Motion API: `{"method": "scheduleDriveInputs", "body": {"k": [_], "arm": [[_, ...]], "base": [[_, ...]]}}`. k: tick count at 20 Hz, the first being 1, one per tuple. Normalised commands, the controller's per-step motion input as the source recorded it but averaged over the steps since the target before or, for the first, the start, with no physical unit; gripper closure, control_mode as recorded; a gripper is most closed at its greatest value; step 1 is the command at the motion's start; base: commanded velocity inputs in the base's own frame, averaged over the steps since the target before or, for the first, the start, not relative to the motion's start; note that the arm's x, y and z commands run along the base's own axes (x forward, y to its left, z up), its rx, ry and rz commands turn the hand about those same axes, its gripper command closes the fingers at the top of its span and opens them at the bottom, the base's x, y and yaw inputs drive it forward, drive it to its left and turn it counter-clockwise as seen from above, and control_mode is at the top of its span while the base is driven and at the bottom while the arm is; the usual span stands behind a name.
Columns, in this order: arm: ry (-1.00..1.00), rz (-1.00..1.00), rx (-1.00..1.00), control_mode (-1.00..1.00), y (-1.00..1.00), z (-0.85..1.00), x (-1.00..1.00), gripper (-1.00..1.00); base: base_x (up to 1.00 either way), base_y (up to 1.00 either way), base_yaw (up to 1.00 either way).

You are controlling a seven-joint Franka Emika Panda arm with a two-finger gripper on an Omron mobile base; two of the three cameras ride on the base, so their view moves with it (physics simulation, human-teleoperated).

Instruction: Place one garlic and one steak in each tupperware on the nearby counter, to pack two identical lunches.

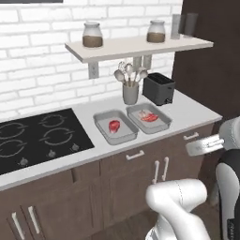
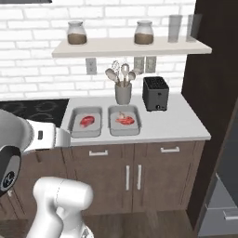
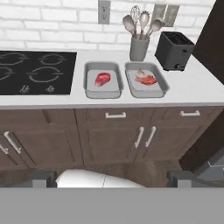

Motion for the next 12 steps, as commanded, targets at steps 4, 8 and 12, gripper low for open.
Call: {"method": "scheduleDriveInputs", "body": {"k": [4,8,12], "arm": [[0.00,0.00,0.00,1.00,0.00,0.00,0.00,-1.00],[0.00,0.00,0.00,1.00,0.00,0.00,0.00,-1.00],[0.00,0.00,0.00,1.00,0.00,0.00,0.00,-1.00]], "base": [[-0.91,-0.92,-0.30],[-0.14,-0.85,-0.46],[0.15,-0.65,-0.57]]}}
